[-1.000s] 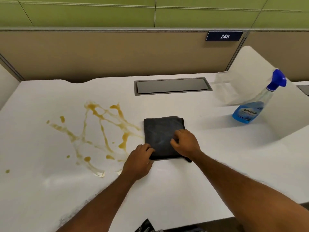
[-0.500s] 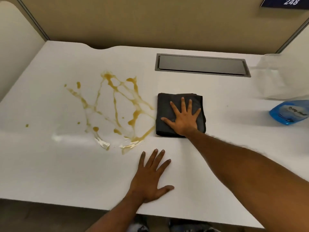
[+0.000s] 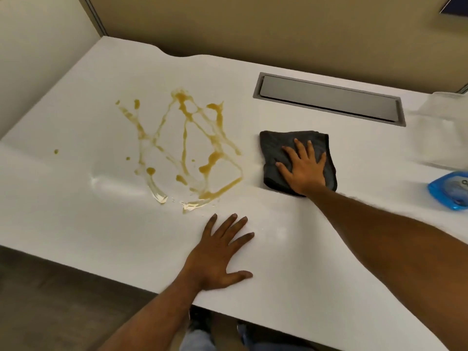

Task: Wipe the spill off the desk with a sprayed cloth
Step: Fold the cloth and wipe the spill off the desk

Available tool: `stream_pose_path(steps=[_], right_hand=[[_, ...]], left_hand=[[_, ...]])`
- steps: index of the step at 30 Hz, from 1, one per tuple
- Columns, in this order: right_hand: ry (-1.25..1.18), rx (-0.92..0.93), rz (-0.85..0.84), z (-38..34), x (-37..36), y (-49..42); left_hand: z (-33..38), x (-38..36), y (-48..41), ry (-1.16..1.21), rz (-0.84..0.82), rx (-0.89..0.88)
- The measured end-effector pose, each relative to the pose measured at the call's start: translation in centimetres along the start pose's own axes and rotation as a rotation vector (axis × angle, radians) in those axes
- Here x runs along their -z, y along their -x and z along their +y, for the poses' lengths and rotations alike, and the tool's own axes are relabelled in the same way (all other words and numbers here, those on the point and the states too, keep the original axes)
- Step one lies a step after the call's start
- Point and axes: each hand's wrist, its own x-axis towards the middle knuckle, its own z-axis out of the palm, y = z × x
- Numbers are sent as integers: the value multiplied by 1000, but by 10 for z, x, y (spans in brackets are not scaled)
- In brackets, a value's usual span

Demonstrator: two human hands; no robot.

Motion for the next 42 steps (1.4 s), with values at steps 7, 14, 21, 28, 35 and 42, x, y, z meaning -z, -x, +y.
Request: stream_pose_path(steps=[7,14,21,28,35,42], right_hand=[[89,65,-137,-68,-15,-5],[75,-17,-71,-14,-5,13],[12,-145,-127,-99,-16,22],[6,-120,13,-71,-24,21],[28,-214,-52,-90,-16,-8],[17,76,8,-79,-23,21]], left_hand=[[4,4,-1,-17,-9,5],[3,6,2,-38,-51,-5],[12,-3,9,-23,-38,-8],[-7,-4,6,-43,-51,-21],[-4,-8,2,-22,-8,-27],[-9,1,4,-5,-86,-75]])
